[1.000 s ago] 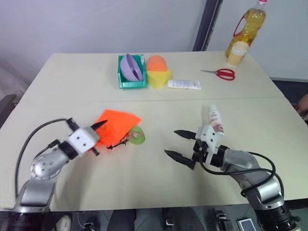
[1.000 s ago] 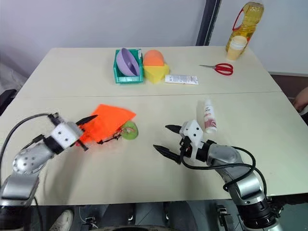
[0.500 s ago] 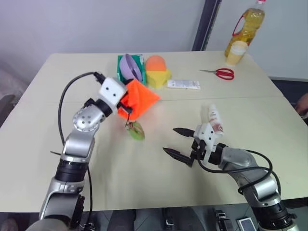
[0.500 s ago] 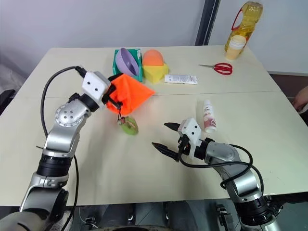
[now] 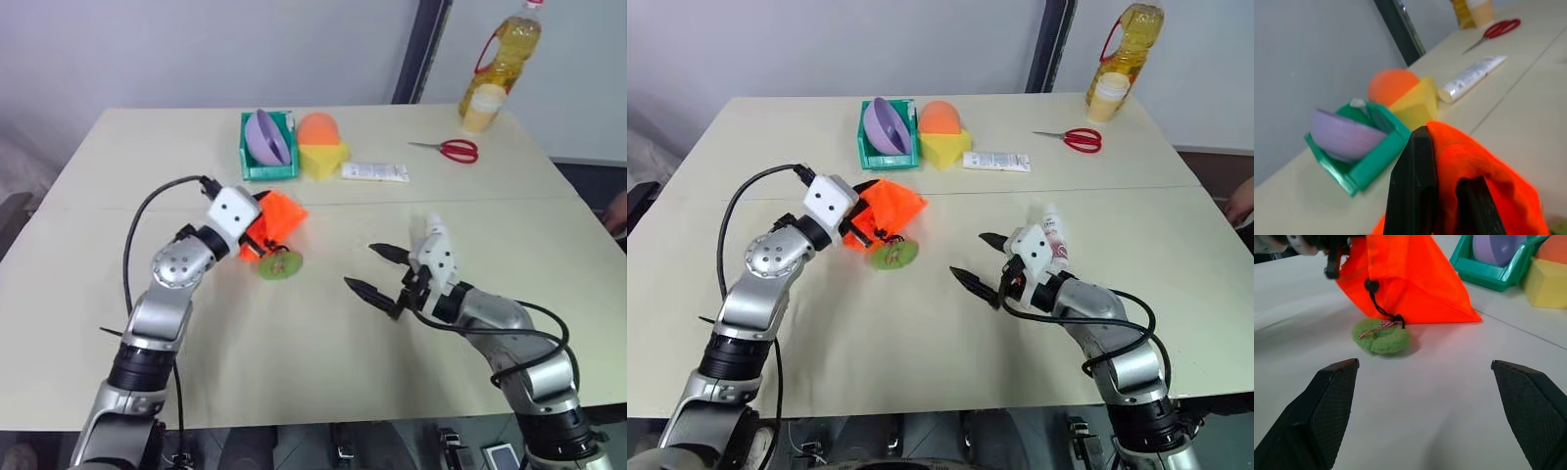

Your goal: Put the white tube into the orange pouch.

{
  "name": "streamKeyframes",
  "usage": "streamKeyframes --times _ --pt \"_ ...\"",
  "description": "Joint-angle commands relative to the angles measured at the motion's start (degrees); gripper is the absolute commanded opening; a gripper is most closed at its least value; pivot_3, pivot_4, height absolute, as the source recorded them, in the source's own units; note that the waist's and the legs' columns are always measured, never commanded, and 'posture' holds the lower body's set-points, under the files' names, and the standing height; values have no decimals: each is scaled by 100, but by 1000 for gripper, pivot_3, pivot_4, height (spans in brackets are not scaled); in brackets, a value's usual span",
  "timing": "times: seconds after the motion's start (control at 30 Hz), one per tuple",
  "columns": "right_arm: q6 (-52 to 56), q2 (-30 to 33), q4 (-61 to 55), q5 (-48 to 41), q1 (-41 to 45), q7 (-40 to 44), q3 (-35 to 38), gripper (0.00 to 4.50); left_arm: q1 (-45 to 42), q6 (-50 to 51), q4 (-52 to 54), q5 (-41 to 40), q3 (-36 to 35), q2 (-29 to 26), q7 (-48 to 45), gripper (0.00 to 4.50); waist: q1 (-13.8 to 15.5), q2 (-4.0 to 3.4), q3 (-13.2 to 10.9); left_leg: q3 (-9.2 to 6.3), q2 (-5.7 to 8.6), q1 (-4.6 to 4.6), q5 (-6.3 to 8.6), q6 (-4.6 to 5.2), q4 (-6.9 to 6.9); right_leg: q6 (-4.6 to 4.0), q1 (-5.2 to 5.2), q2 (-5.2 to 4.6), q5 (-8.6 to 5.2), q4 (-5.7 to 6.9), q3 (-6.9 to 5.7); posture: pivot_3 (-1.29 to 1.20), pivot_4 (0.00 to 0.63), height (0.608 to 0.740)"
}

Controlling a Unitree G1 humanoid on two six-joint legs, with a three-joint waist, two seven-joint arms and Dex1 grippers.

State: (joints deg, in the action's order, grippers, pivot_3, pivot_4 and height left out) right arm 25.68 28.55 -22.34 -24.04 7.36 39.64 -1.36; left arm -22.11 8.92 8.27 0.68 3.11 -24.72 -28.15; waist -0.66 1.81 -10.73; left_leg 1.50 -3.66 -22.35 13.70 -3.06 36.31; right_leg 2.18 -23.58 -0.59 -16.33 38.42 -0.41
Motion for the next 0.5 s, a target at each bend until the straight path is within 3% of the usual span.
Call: streamKeyframes --times 0.03,0.27,0.5 --pt "-2 67 -205 -112 36 8 175 4500 217 195 570 -129 -238 -157 -52 54 -3 0 0 0 0 0 0 0 0 0 0 0 0 0 0 0 150 726" --pt "132 34 -162 -152 129 -228 420 4500 744 655 1241 -492 -401 -526 -418 54 -3 -1 0 -1 -3 2 0 0 -1 0 0 0 0 0 0 0 150 726" --pt "590 129 124 189 271 -1233 1190 4500 1176 1232 1772 -1090 -447 -1233 -1237 54 0 -1 -1 1 -2 1 0 0 -3 -1 -2 -3 0 -1 1 0 150 726"
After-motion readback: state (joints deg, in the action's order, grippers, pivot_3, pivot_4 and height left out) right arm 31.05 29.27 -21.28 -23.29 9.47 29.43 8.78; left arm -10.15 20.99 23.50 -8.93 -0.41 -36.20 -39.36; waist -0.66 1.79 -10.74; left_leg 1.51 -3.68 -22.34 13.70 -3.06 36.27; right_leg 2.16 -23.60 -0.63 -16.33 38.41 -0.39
